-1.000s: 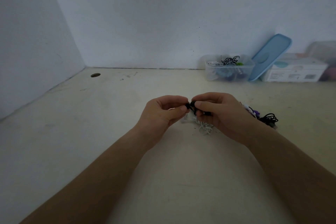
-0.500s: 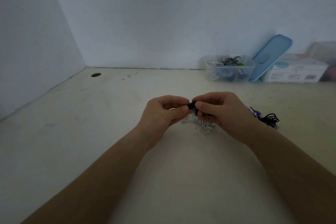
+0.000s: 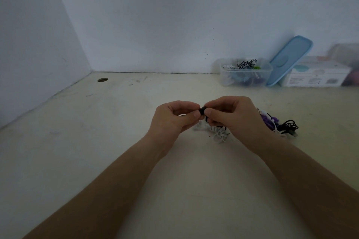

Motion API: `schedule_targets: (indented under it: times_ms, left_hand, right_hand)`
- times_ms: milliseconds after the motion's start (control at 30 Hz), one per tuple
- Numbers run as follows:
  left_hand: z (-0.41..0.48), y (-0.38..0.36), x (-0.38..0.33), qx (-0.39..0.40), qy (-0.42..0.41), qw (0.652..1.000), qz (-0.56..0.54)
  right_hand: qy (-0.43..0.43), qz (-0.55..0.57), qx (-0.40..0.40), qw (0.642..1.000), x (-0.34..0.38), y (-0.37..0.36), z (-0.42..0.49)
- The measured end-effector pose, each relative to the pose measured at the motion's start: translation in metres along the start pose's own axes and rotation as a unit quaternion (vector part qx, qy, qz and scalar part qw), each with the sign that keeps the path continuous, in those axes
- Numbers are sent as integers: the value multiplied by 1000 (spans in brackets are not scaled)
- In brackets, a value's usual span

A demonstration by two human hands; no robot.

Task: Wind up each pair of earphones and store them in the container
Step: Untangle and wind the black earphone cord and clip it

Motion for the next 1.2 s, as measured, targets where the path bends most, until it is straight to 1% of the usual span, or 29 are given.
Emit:
schedule_targets:
  times_ms: [100,267,400,533,567,700,800,1067,1200]
  left_hand:
    - [0,0,-1,3,-3,1000,-4]
    - [1,0,-3,16,-8,1000,9]
    - [1,-1,-2,15,-9,1000,22]
    - [0,0,0,11,-8,1000,26]
    - [0,0,-1,11,-9,1000,23]
    - [1,0,-3,16,-12,999,25]
    - [0,-1,-5,28,-12,999,30]
    - [0,-2,-6,20,-34,996,85]
    - [0,-2,-7,25,-42,995,92]
  right_hand:
    - [-6,3,-1,1000,0,-1,0]
    - [-33,51,3,998,0,0,-1]
    - [-25,31,2,999,2,1,-1]
    - [6,-23,2,1000,3,0,-2]
    - [4,-21,-1,1000,2,0,-2]
    - [-36,37,4,999,-1,-1,-1]
    - [-50,65,15,997,-1,2,0]
    - [-22,26,14,999,4,2,-1]
    - [-35,46,15,998,2,2,0]
Point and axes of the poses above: each hand's wrist, its own z-axis towards the middle knuckle, its own y-axis out of the back of the hand, x = y × z, the point moved 3 cm from there along z, towards the middle knuckle, and after that the axes turned 1 degree about x, right-handed, at the moved point
